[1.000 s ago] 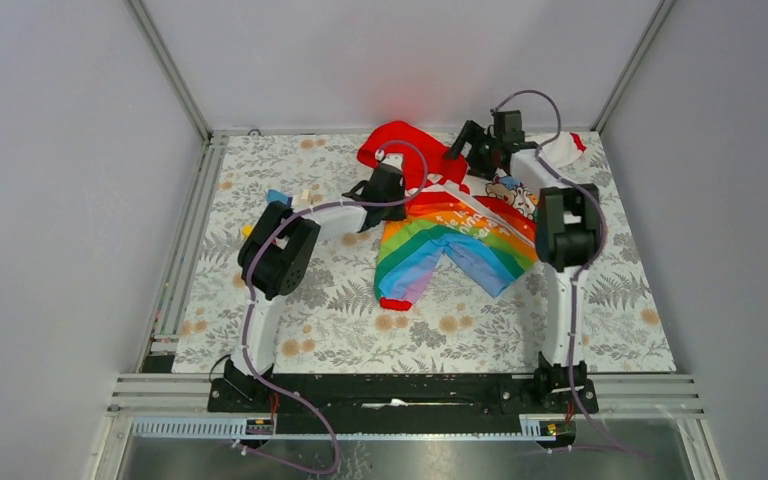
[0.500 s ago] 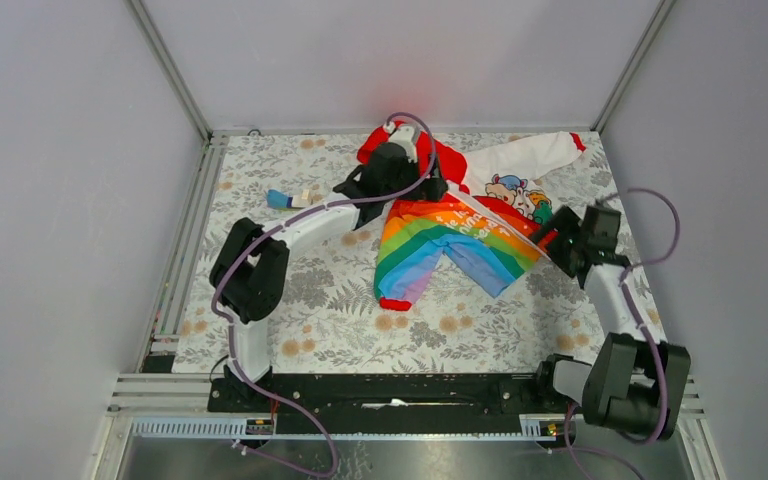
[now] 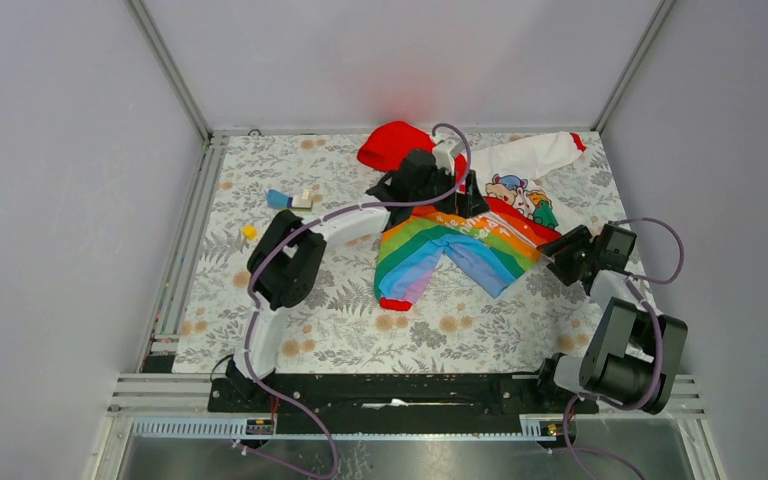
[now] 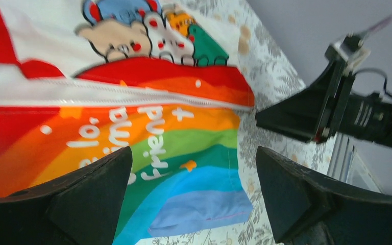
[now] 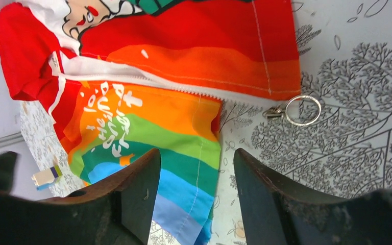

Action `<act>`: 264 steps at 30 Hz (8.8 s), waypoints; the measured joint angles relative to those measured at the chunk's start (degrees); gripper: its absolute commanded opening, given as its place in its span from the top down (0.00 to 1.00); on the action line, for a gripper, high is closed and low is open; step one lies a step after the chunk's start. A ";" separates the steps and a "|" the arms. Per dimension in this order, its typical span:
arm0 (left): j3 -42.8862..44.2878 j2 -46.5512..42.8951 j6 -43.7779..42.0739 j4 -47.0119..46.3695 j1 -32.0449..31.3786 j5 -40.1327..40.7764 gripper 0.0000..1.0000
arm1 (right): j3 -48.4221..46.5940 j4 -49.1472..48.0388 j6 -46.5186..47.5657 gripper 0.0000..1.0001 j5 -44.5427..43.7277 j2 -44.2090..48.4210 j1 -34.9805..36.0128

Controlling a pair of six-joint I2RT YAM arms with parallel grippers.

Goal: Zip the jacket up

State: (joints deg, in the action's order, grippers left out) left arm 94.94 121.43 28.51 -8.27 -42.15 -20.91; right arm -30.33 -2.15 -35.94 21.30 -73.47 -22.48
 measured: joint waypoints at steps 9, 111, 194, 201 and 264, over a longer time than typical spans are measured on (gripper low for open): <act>-1.05 4.42 -0.04 0.98 -2.86 -3.04 0.04 | -0.17 -7.69 -2.73 0.50 3.96 -9.14 -1.11; -6.47 25.09 48.39 -39.91 -4.83 -15.08 0.80 | 8.74 -16.74 -6.99 0.90 14.38 -10.62 4.87; -4.57 27.56 43.89 -46.86 -6.75 -13.90 1.00 | 1.75 -23.58 -1.27 0.50 22.86 -21.16 -18.95; -4.55 27.58 43.87 -46.84 -6.75 -13.92 1.00 | 4.50 -22.08 -0.87 0.54 22.84 -18.05 -18.95; -3.98 27.58 43.50 -45.75 -6.80 -14.29 1.00 | 3.19 -10.38 4.81 1.00 8.74 -12.09 -11.32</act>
State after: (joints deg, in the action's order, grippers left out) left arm 90.96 149.01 72.01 -54.02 -48.95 -35.20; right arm -27.14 -12.53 -31.14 30.04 -85.56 -33.80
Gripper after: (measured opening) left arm 0.014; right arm 0.088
